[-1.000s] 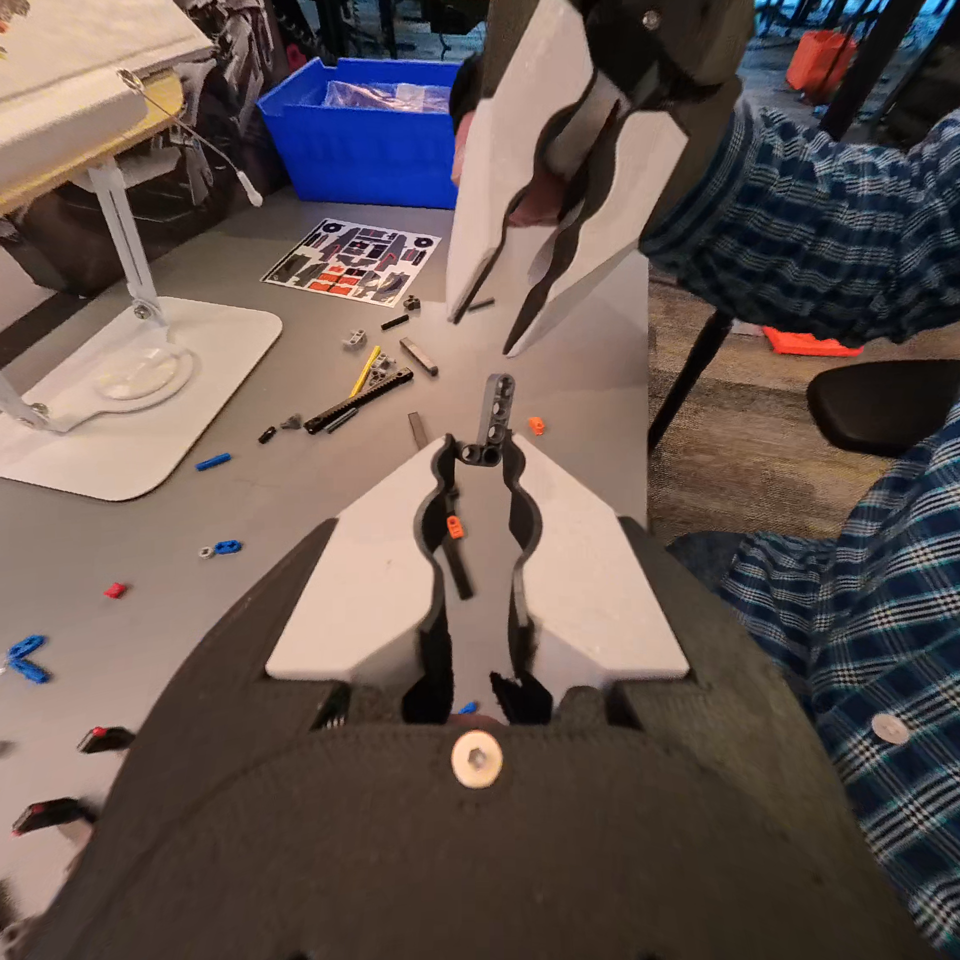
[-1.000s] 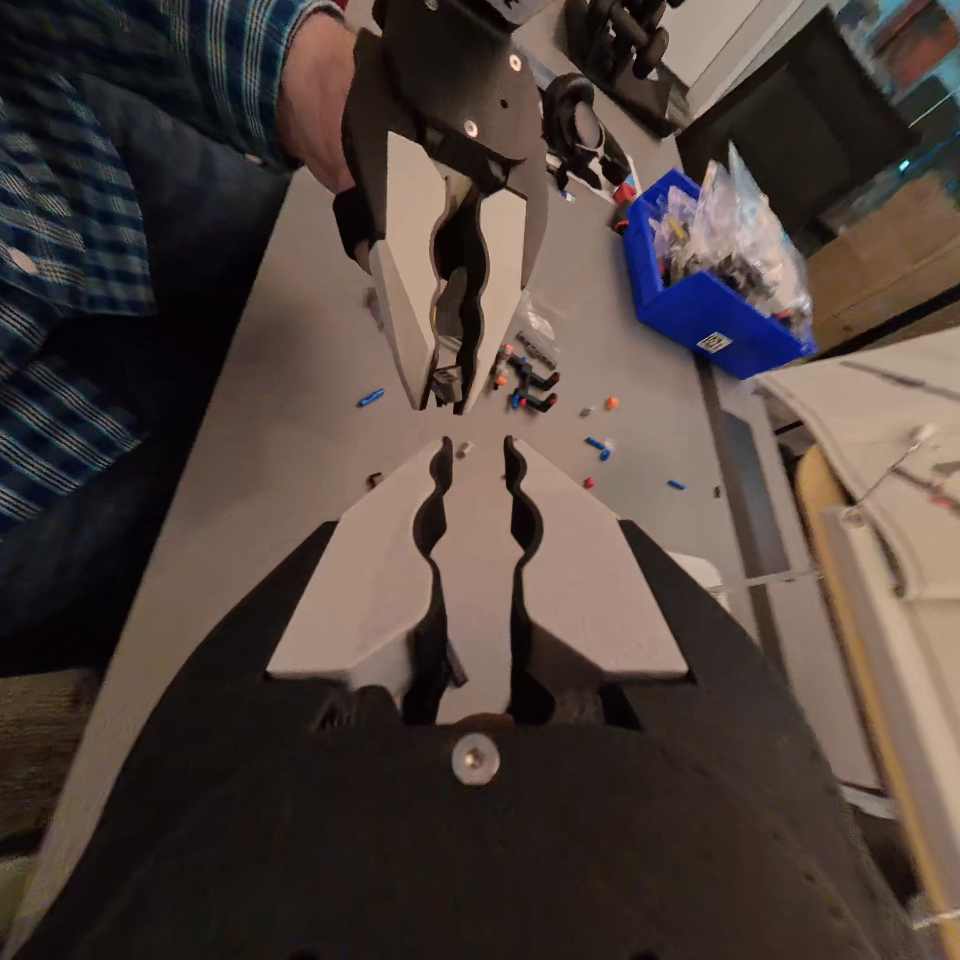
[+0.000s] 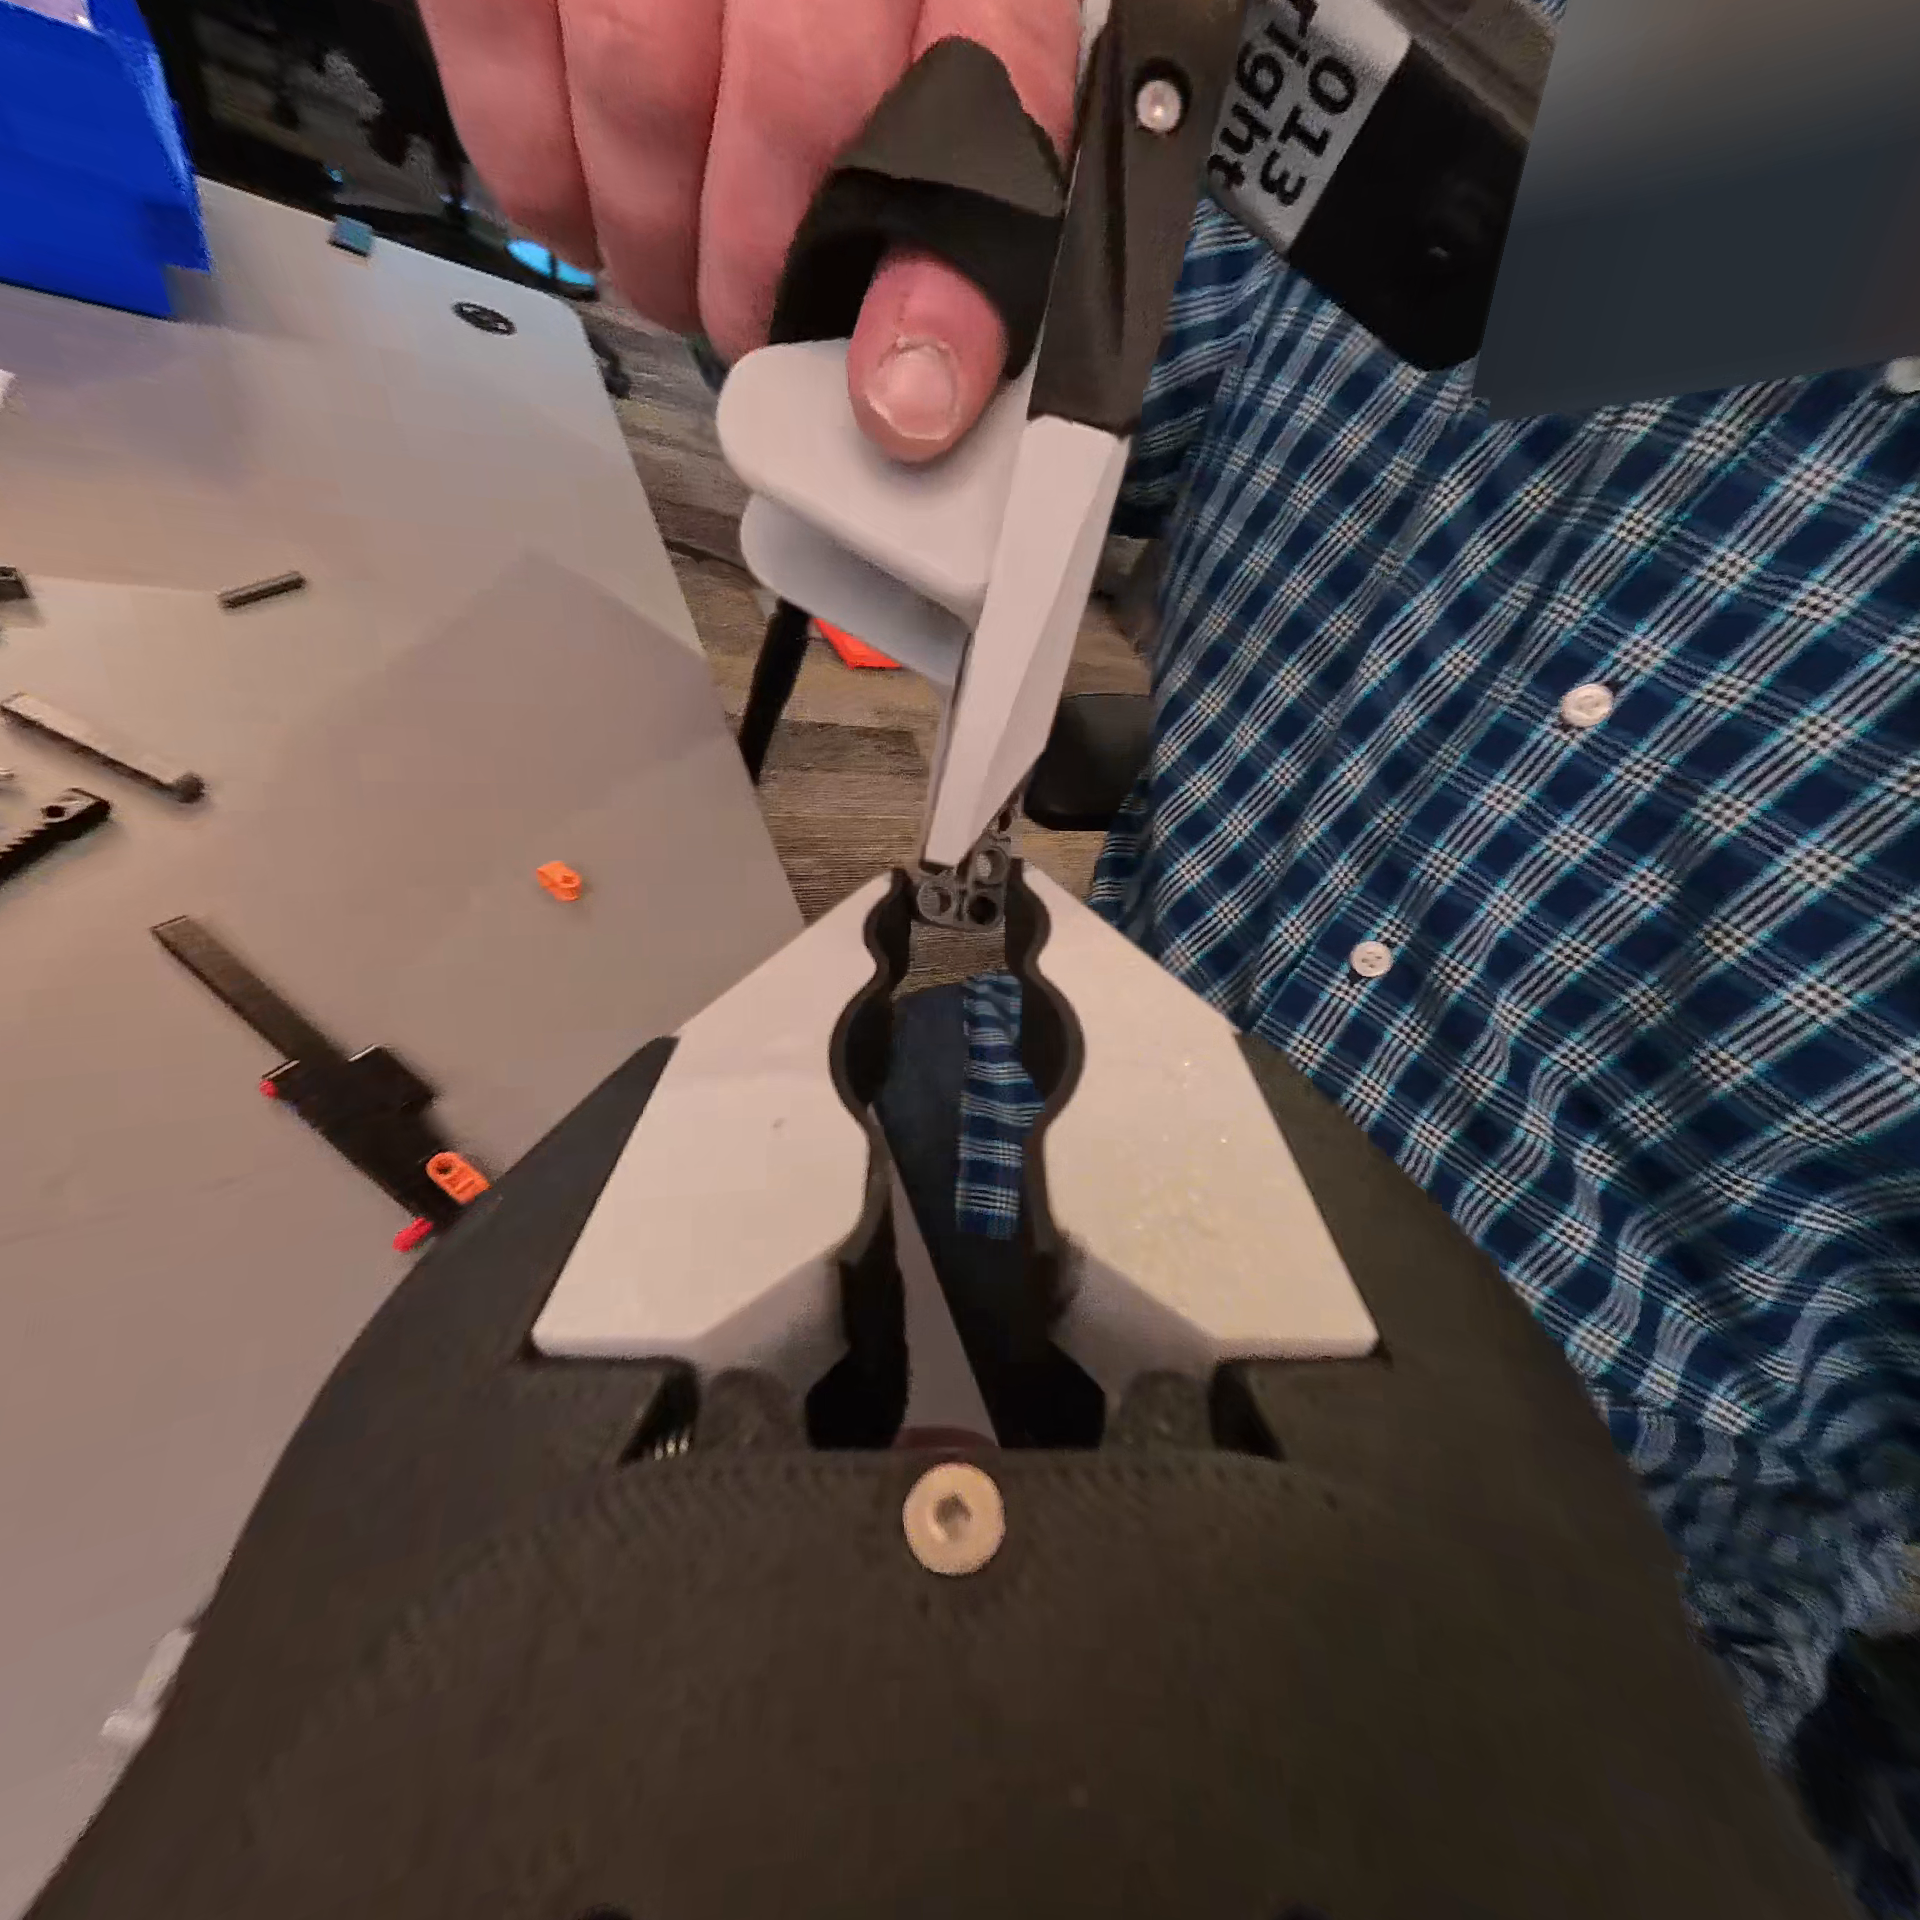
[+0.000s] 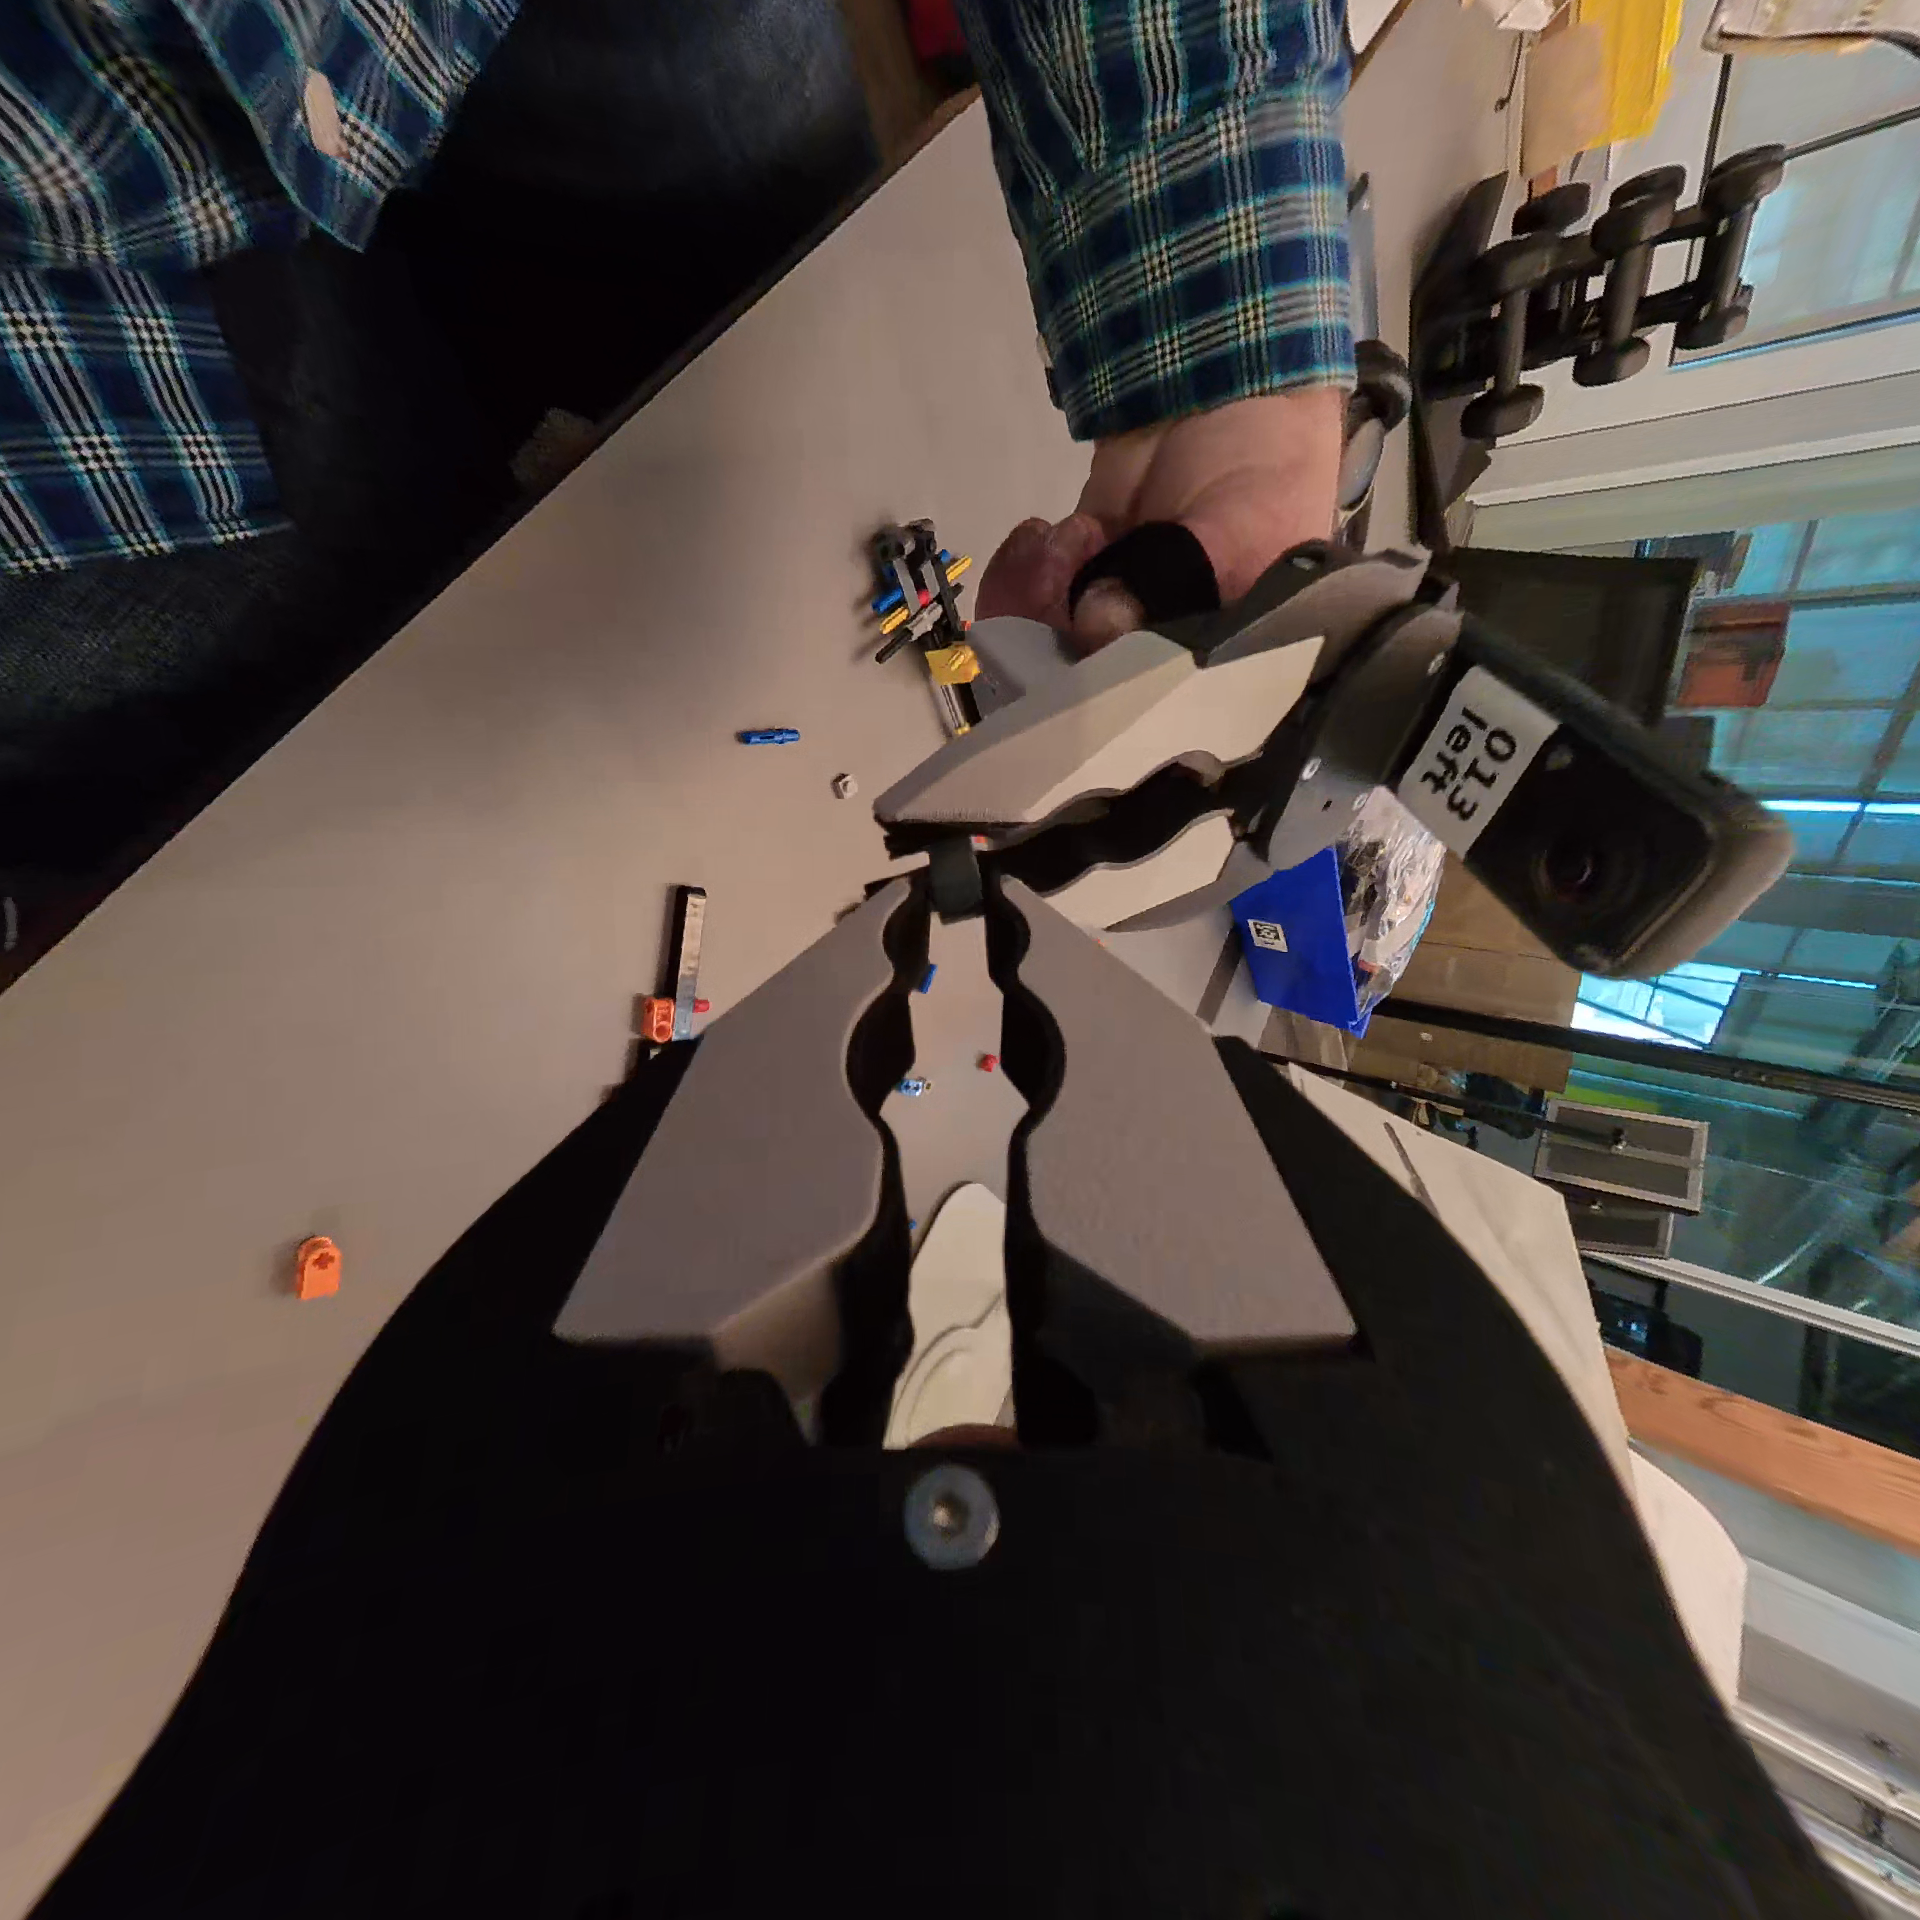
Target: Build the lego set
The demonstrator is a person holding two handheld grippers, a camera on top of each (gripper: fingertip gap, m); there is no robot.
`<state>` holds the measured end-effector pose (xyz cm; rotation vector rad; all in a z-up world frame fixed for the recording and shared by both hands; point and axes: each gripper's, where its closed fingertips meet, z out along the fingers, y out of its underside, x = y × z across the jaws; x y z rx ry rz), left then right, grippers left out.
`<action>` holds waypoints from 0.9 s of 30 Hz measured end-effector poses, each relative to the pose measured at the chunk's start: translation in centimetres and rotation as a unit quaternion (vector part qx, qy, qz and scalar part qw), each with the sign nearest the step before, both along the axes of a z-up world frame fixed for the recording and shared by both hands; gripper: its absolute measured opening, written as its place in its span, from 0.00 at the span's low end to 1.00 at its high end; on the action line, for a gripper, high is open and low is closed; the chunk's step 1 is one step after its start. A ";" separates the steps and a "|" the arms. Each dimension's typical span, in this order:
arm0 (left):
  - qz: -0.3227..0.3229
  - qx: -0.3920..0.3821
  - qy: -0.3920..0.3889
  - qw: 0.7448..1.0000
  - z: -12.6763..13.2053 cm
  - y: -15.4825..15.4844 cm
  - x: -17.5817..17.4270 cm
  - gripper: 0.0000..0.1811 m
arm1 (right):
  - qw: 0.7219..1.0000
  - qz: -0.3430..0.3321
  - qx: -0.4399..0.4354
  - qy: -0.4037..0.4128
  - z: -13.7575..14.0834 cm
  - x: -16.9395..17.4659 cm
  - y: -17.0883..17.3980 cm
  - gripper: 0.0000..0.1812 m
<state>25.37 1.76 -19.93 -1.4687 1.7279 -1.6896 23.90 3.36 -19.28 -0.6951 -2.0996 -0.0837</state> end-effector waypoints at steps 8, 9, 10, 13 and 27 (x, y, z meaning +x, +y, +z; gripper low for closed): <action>-0.013 -0.039 -0.002 0.999 -0.5 0.3 0.3 0.09 | 0.999 -0.015 -0.034 -0.010 -0.6 0.3 0.1 0.03; -0.005 -0.038 -0.004 0.999 -0.5 0.5 0.4 0.09 | 0.999 -0.020 -0.043 -0.006 -0.5 0.3 0.3 0.03; 0.008 -0.035 -0.006 0.999 -0.5 0.9 0.6 0.09 | 0.998 -0.028 -0.050 -0.004 -0.5 0.4 0.6 0.02; 0.052 -0.027 -0.005 0.998 -0.9 2.2 0.8 0.17 | 0.995 -0.058 -0.077 0.002 -0.7 0.8 2.0 0.03; 0.323 0.207 0.198 0.902 -10.3 6.0 -1.2 0.28 | 0.870 -0.221 -0.437 -0.054 -6.6 2.4 9.1 0.02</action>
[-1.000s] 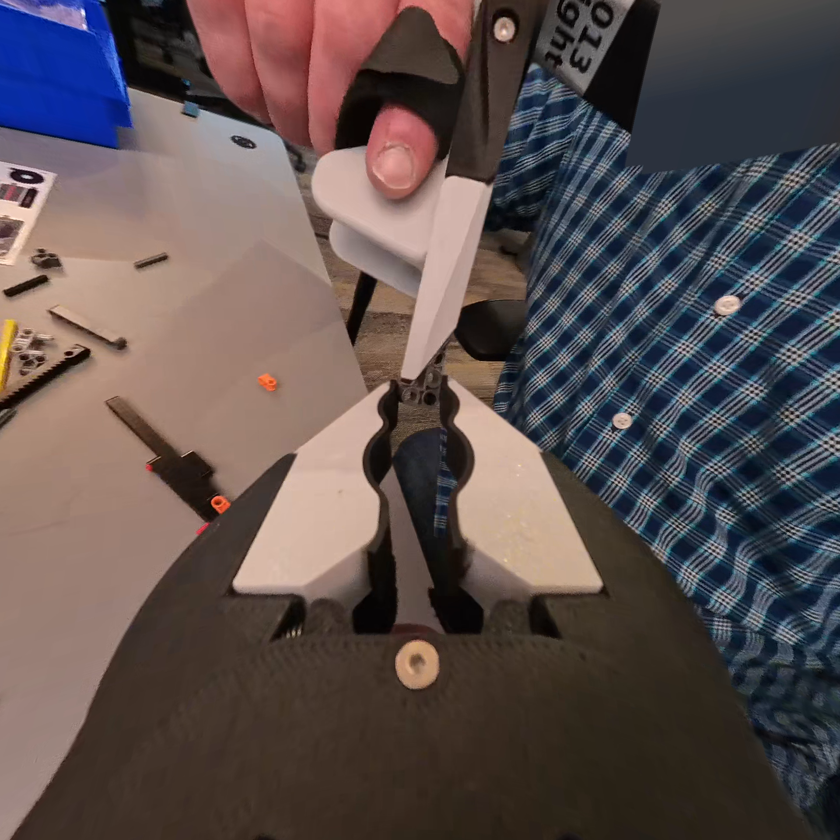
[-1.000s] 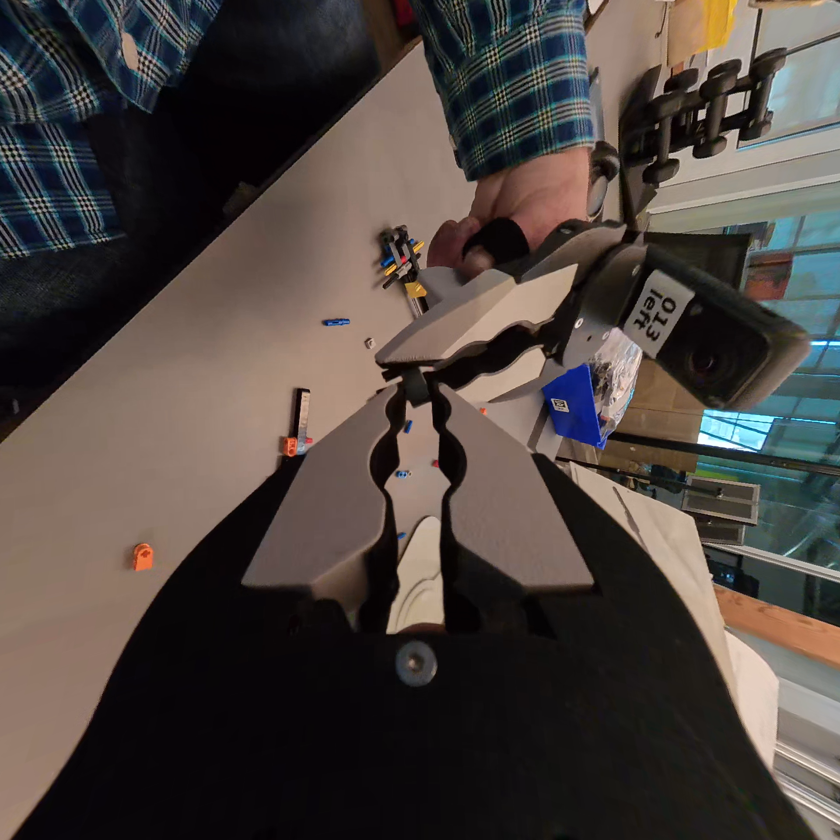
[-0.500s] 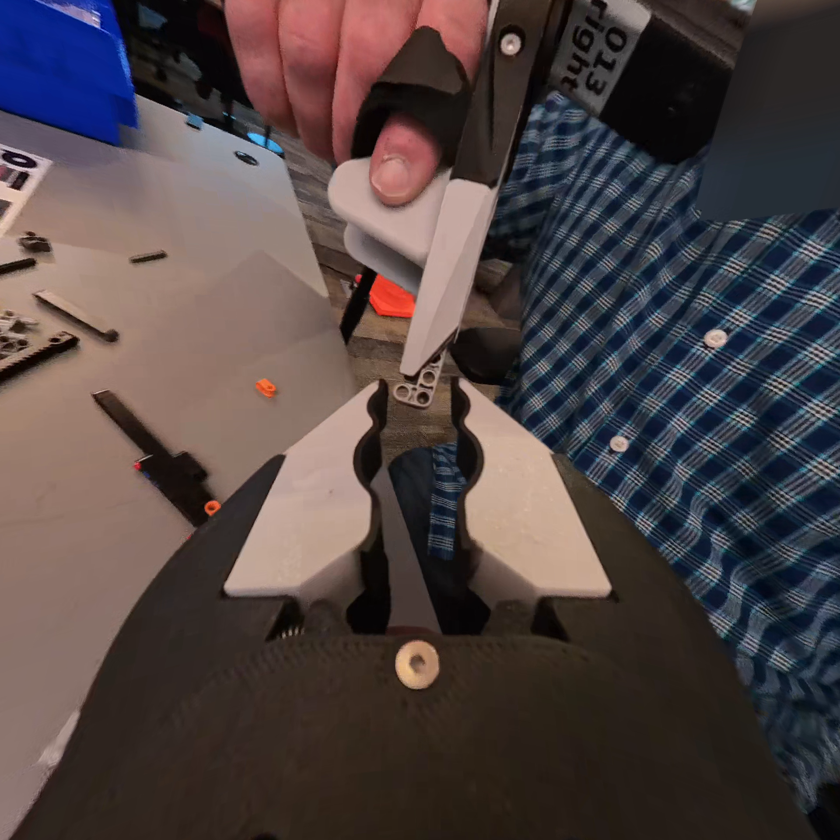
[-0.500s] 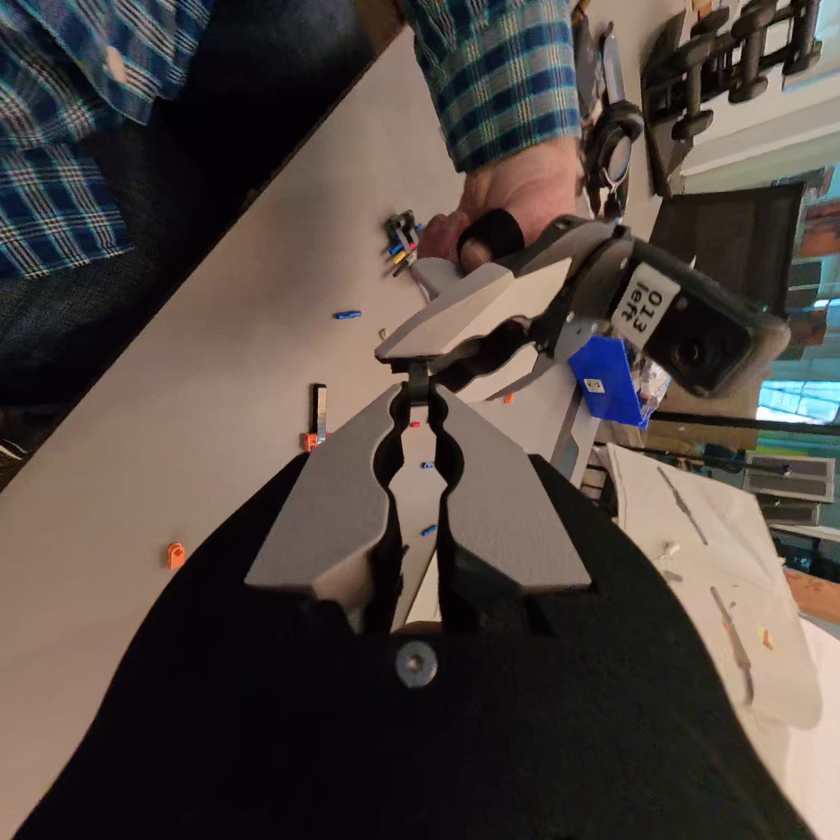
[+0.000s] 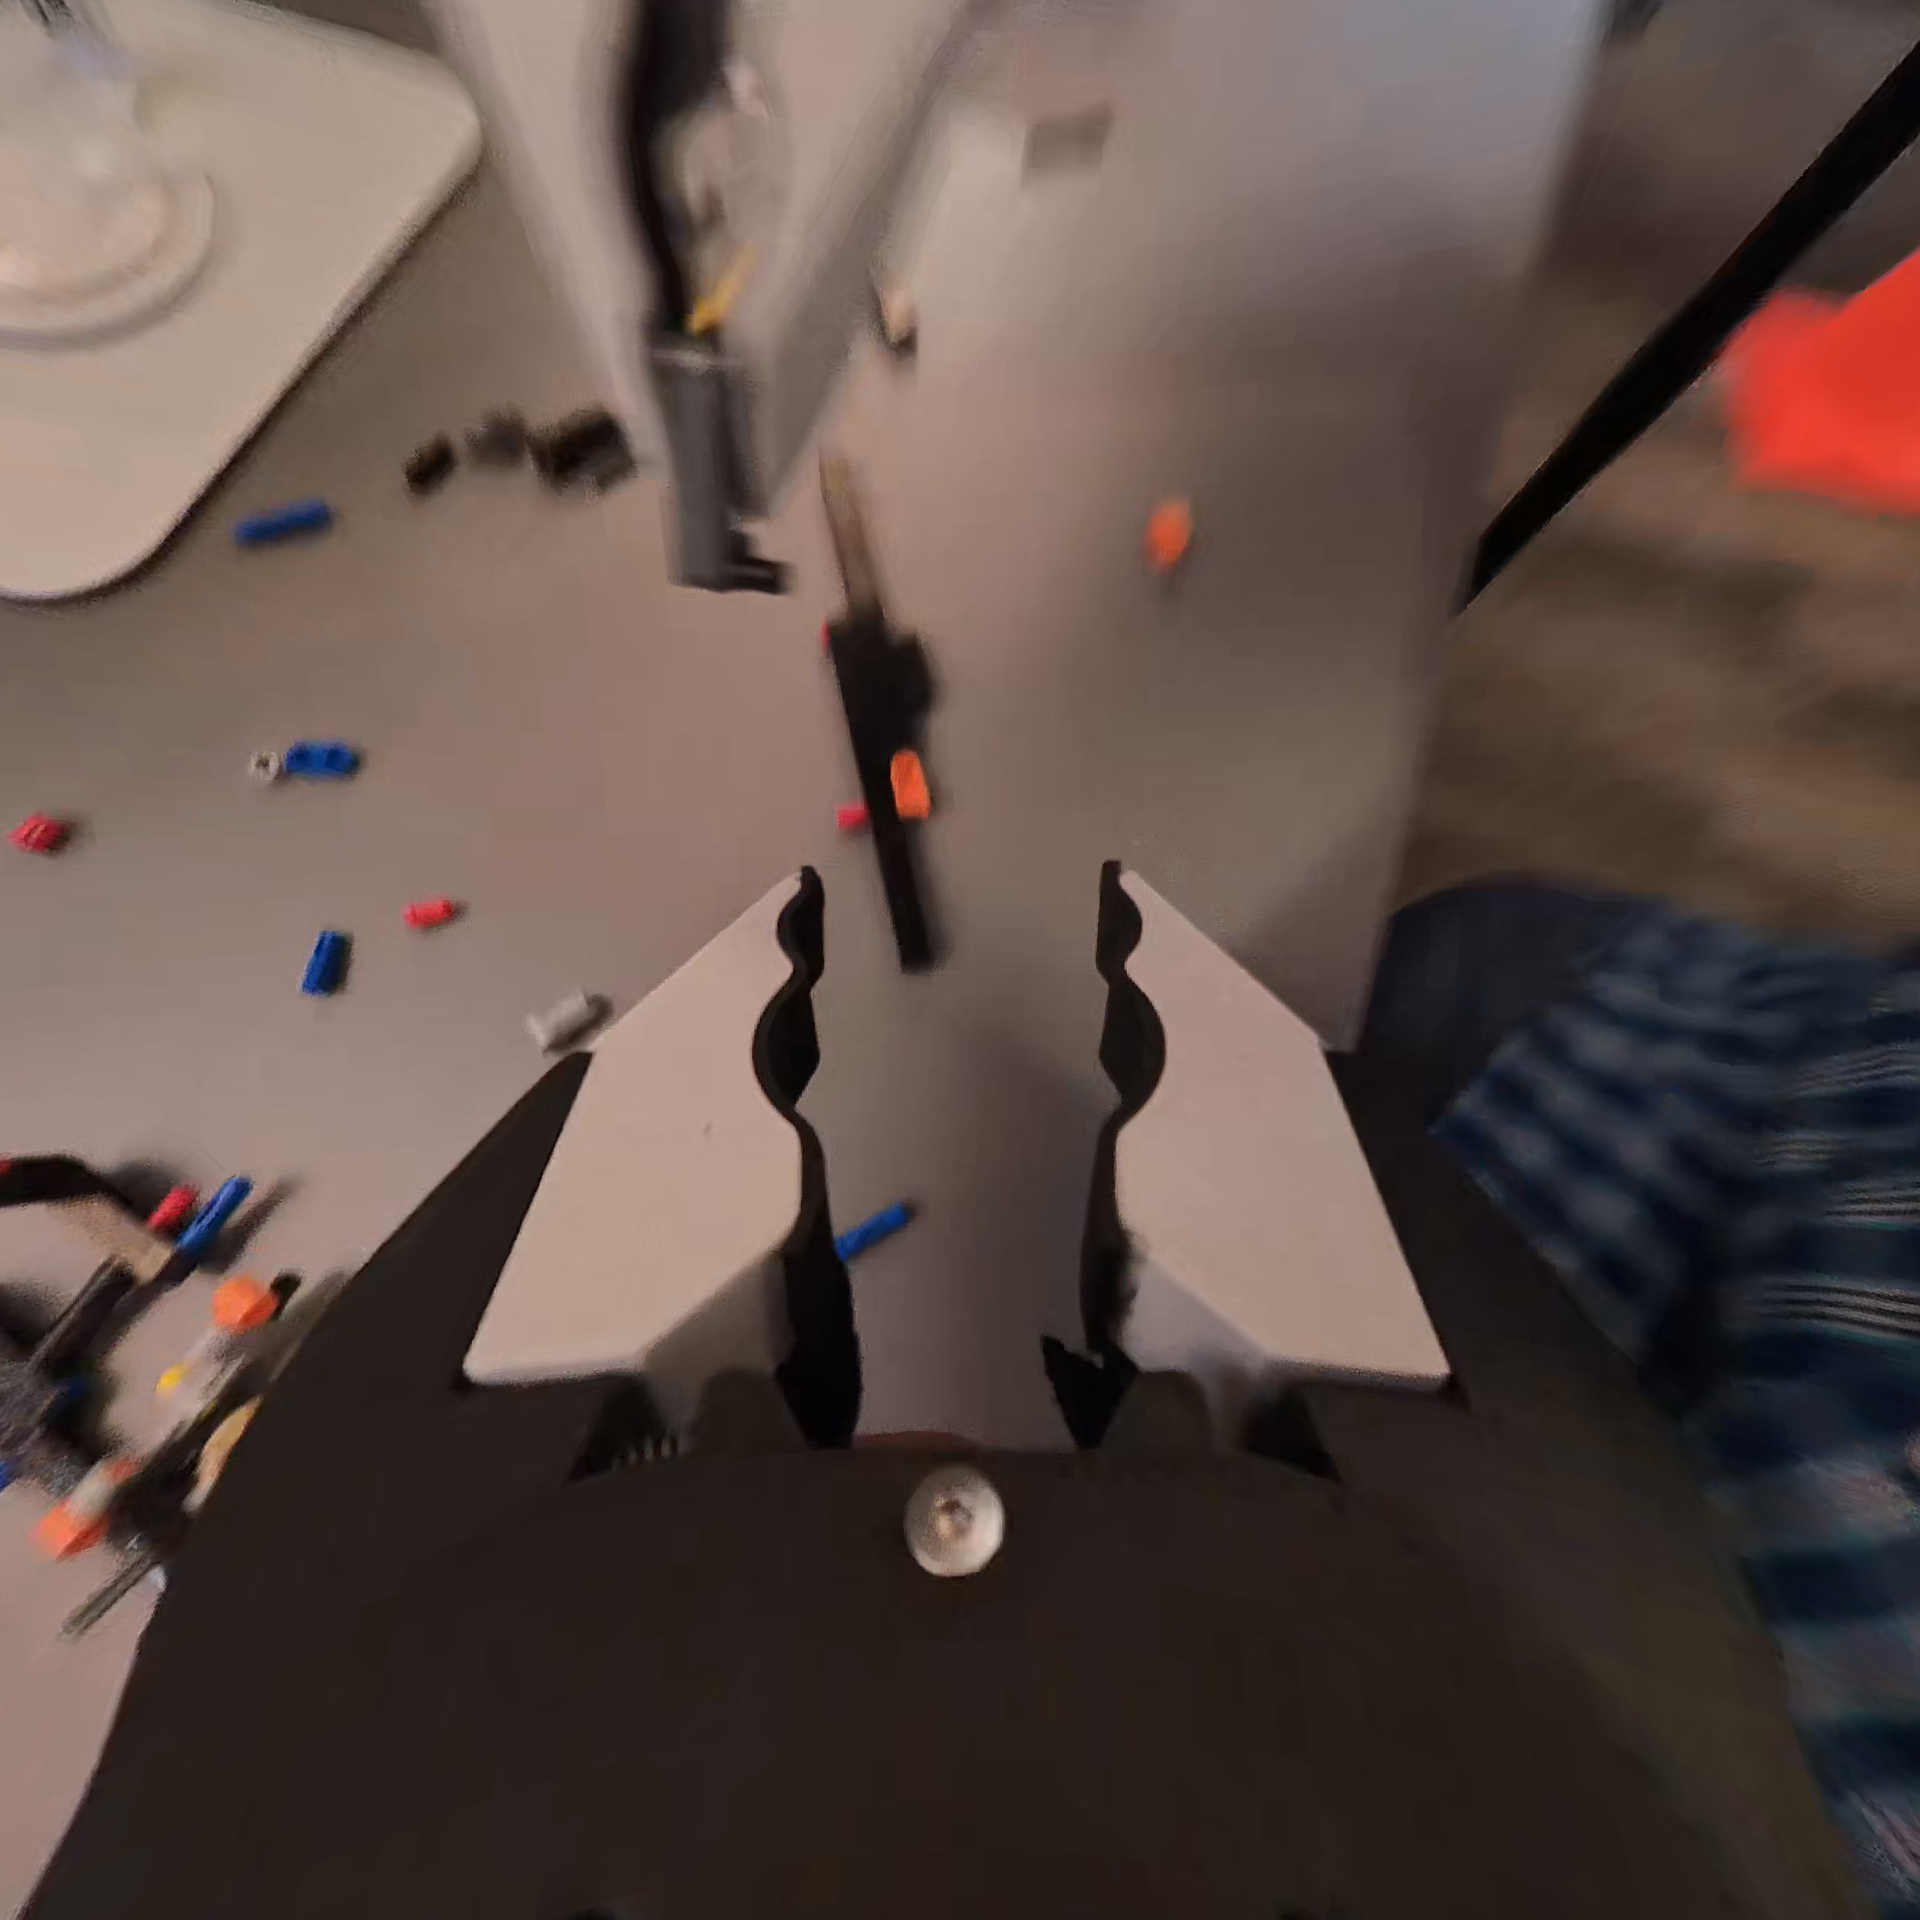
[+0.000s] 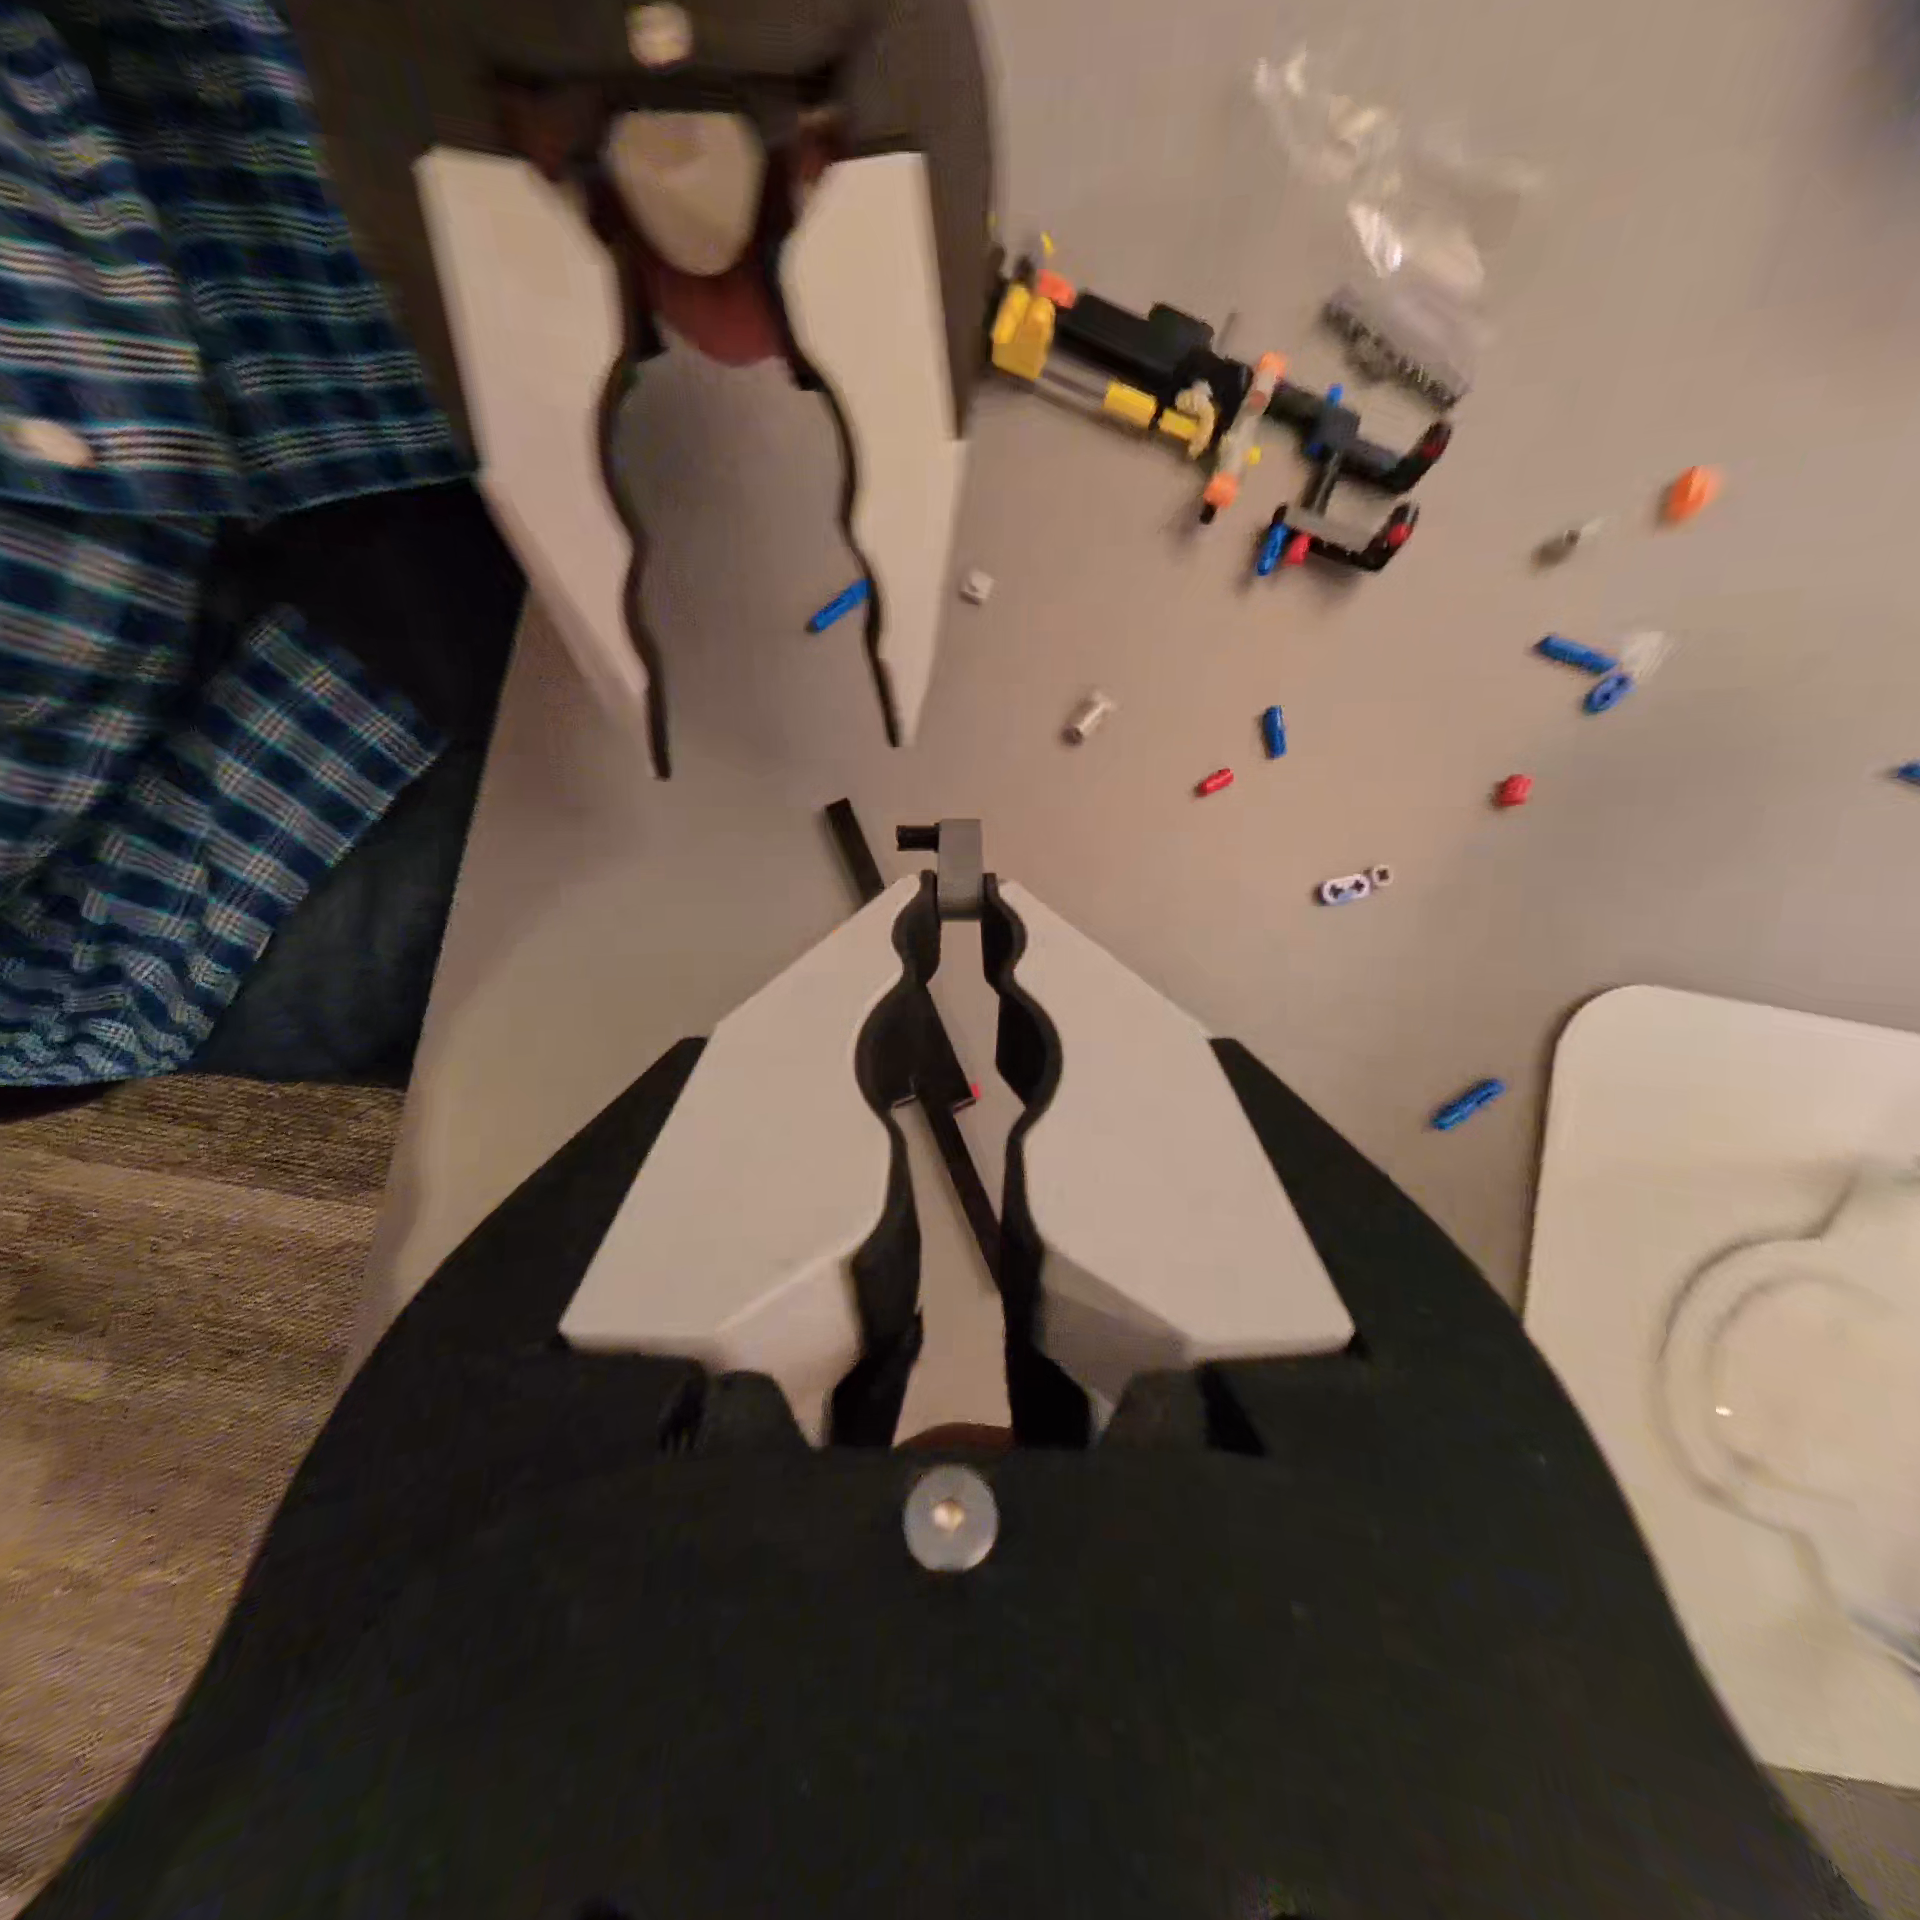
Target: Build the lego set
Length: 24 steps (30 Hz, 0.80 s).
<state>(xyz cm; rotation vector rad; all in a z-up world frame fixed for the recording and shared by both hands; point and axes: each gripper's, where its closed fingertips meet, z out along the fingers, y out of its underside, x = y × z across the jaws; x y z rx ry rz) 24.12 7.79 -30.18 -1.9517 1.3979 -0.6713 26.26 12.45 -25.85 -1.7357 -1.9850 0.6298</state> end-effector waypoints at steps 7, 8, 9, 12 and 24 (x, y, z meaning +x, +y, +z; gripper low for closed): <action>0.029 0.066 0.101 0.992 -3.3 0.4 0.2 0.22 | 0.988 -0.015 -0.092 -0.123 -4.9 -0.3 0.3 0.02; 0.030 0.070 0.108 0.991 -3.6 0.5 0.2 0.22 | 0.986 -0.012 -0.094 -0.138 -5.3 -0.2 0.2 0.03; 0.032 0.073 0.112 0.991 -3.8 0.6 0.3 0.20 | 0.984 -0.009 -0.098 -0.150 -5.5 -0.2 0.1 0.02; 0.040 0.087 0.130 0.987 -4.3 1.1 0.2 0.19 | 0.980 0.016 -0.093 -0.175 -6.3 -0.3 -0.3 0.02; 0.038 0.098 0.143 0.984 -5.2 1.8 0.5 0.03 | 0.968 0.097 0.024 -0.228 -8.6 -0.3 0.0 0.03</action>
